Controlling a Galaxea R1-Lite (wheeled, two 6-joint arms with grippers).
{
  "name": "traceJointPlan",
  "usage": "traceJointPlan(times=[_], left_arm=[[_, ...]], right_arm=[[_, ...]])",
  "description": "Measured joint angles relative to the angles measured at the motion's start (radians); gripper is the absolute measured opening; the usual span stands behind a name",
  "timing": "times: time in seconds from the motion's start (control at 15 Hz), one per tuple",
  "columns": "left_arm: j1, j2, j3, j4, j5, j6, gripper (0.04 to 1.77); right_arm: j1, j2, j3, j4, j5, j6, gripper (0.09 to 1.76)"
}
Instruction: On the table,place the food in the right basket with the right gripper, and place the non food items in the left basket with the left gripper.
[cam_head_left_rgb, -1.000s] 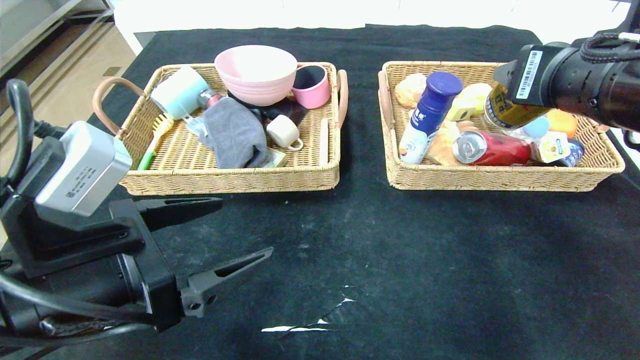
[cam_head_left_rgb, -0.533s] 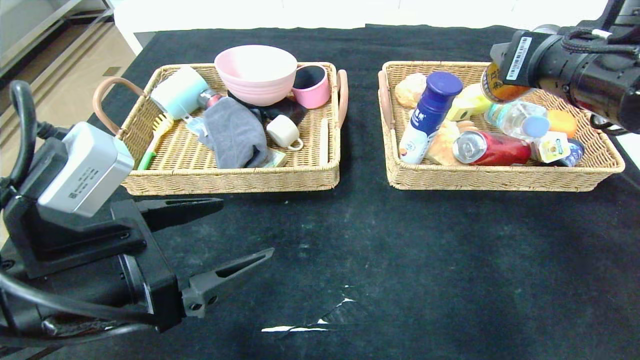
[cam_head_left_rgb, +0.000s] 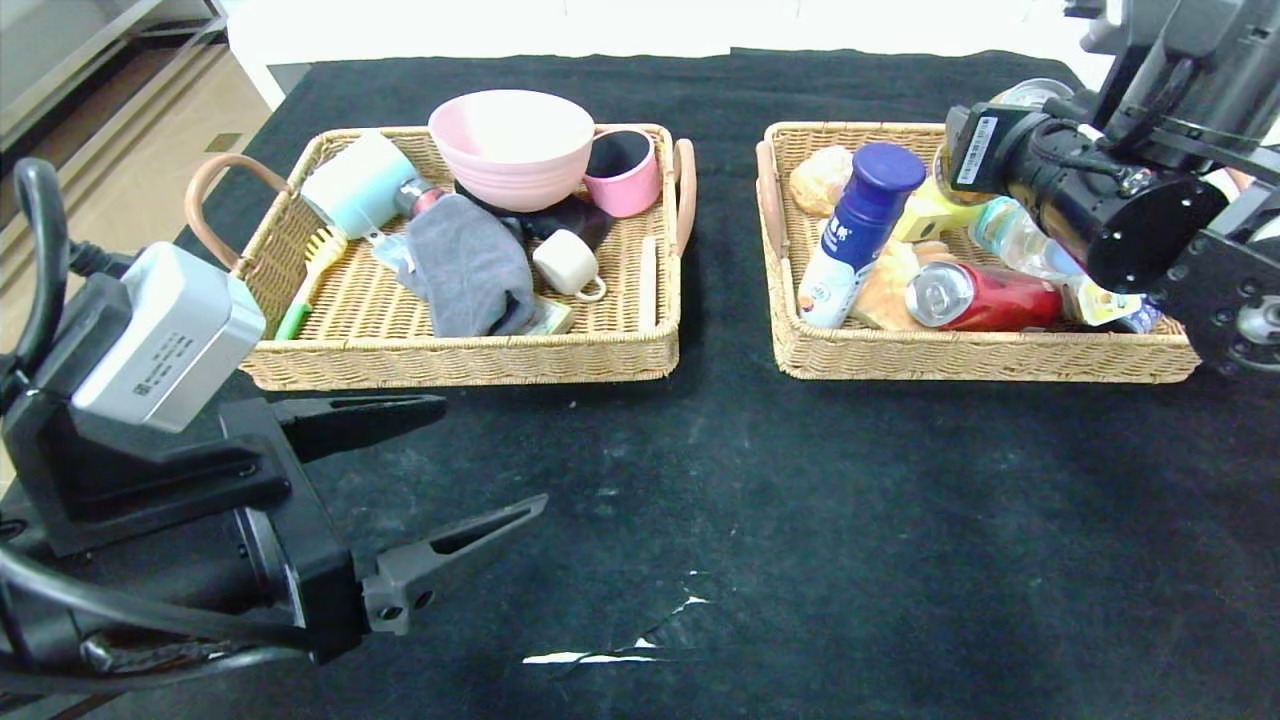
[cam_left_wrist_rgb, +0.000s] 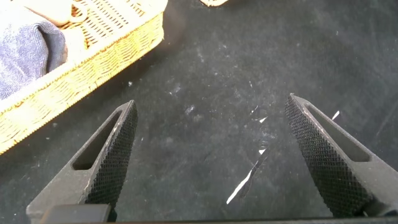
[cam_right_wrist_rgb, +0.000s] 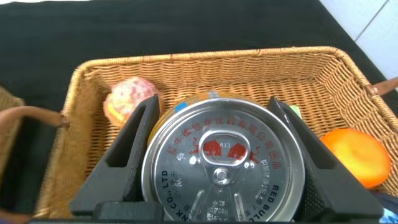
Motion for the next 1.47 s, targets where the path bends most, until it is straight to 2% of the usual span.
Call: traceJointPlan(times=[0.4,0.6,0.87,1.47], left_arm=[[0.000,0.004,0.001,0.000,-0.002,0.000,1.72],[0.001,0.004,0.001,-0.001,-0.002,0.000,1.72],[0.001,0.006,0.001,-0.001,-0.002,0.000,1.72],[0.000,0.007,0.001,-0.001,-0.002,0.000,1.72]], right_arm=[[0.004,0.043,0.006,-0.018,0.015,-0.002,1.22],[0.006,0.046,0.007,-0.018,0.015,-0.009,1.38],[0.009,0.043,0.014,-0.018,0.015,-0.011,1.51],[0.026,0.032,0.026,-0.018,0.010,-0.013,1.65]])
